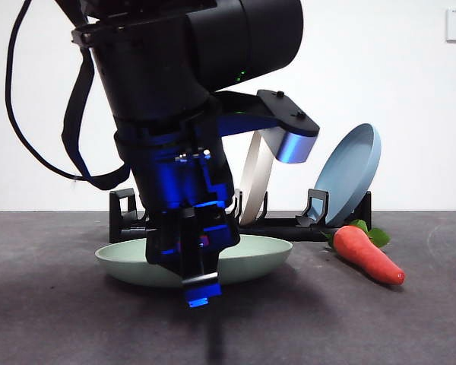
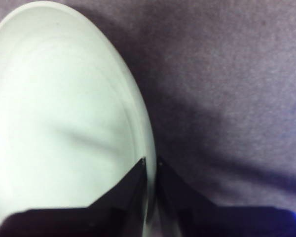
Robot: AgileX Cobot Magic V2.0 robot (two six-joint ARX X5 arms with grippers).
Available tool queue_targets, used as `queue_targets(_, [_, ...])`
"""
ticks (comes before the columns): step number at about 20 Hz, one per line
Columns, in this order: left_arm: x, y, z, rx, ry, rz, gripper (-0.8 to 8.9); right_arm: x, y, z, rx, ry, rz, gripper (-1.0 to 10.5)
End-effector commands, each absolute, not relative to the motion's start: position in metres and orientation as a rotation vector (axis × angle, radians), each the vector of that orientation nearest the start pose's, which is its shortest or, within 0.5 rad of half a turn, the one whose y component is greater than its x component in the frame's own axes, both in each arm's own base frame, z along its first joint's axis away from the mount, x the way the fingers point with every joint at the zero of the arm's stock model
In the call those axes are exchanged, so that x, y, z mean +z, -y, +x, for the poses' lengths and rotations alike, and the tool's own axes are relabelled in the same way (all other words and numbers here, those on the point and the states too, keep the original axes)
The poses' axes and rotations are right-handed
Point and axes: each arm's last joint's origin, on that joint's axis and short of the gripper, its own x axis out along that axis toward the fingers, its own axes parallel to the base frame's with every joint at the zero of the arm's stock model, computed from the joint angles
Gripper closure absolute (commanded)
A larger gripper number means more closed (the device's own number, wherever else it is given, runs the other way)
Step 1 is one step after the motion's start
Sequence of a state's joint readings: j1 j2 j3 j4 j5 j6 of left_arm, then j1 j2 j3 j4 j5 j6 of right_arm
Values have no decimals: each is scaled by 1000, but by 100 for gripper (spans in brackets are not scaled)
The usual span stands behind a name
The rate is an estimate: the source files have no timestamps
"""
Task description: Take the green plate from the plate rack,put the plate on the table,take the carrot from the table,put the carrot in the plate
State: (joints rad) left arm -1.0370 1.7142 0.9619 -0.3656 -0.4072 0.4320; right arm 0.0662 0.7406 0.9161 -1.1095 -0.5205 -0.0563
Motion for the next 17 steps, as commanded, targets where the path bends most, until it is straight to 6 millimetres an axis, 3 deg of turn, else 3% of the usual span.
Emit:
queue_targets(1, [146, 267, 169, -798, -831, 1070, 603, 310, -22, 112, 566, -904, 165, 325])
queue_targets(2, [146, 267, 168, -789, -838, 1052, 508, 309, -22, 113, 565, -908, 166, 326])
queue_targets(3, [146, 267, 168, -782, -841, 1042, 491, 309, -22, 114, 565, -912, 167, 325])
queue_targets(6, [154, 269, 170, -764, -825, 1009, 491, 307, -23, 119, 563, -927, 171, 325])
queue_targets(8, [172, 271, 171, -746, -806, 946, 491, 306, -23, 128, 560, -920, 177, 325])
queue_targets(12, [242, 269, 169, -737, -721, 739, 491, 297, -28, 158, 560, -945, 196, 325])
queue_targets(17, [343, 235, 147, -754, -574, 444, 495, 268, -51, 212, 553, -987, 125, 325])
